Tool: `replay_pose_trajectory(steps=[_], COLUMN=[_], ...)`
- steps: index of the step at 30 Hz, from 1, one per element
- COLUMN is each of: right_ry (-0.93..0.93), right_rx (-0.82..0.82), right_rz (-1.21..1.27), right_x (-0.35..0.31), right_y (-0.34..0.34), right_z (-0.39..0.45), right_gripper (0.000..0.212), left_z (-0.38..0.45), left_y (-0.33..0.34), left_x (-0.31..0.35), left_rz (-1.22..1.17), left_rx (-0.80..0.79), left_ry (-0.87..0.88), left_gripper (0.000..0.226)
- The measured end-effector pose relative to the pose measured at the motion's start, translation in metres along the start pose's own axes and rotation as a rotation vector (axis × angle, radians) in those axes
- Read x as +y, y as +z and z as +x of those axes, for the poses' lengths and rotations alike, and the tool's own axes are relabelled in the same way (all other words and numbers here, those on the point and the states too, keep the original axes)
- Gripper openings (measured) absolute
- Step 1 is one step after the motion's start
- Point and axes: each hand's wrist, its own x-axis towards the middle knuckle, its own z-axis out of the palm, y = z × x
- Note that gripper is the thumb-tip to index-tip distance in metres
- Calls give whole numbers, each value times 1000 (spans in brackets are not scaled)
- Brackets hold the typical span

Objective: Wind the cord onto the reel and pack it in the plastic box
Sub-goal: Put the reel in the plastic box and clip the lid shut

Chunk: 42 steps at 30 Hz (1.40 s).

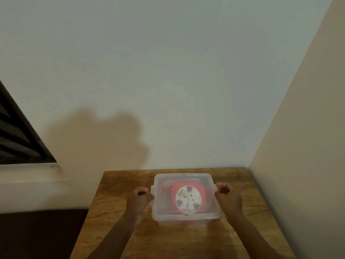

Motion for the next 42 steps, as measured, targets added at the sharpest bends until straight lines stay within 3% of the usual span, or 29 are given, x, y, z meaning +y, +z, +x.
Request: replay_pose_trajectory(steps=[5, 11, 17, 22, 24, 26, 30, 33, 37, 42], right_ry=[-126, -66, 151, 403, 485, 411, 46, -82, -223, -244], right_rx=[-92, -63, -135, -424, -416, -324, -49, -8, -44, -73], right_rz=[-239, -79, 116, 440, 481, 356, -76, -290, -364, -474], right_x=[18, 26, 37, 32, 34, 36, 29, 25, 27, 18], right_y=[5, 10, 10, 3, 0, -1, 5, 14, 17, 14], right_z=[11, 15, 11, 18, 19, 21, 26, 15, 3, 1], right_gripper=[15, 14, 19, 23, 26, 22, 20, 20, 35, 44], left_z=[8, 17, 26, 36, 35, 33, 34, 33, 31, 27], left_y=[3, -2, -4, -8, -7, -7, -7, -6, -5, -3], left_x=[-2, -5, -18, -20, -22, -24, -24, -25, -23, -22], left_rz=[67, -14, -153, -113, -127, -152, -166, -161, -116, -28], left_rx=[-15, -103, -162, -256, -314, -356, -345, -297, -221, -190], left_ry=[58, 18, -118, -182, -230, -261, -264, -260, -192, -62], left_gripper=[29, 21, 26, 30, 23, 19, 17, 15, 15, 17])
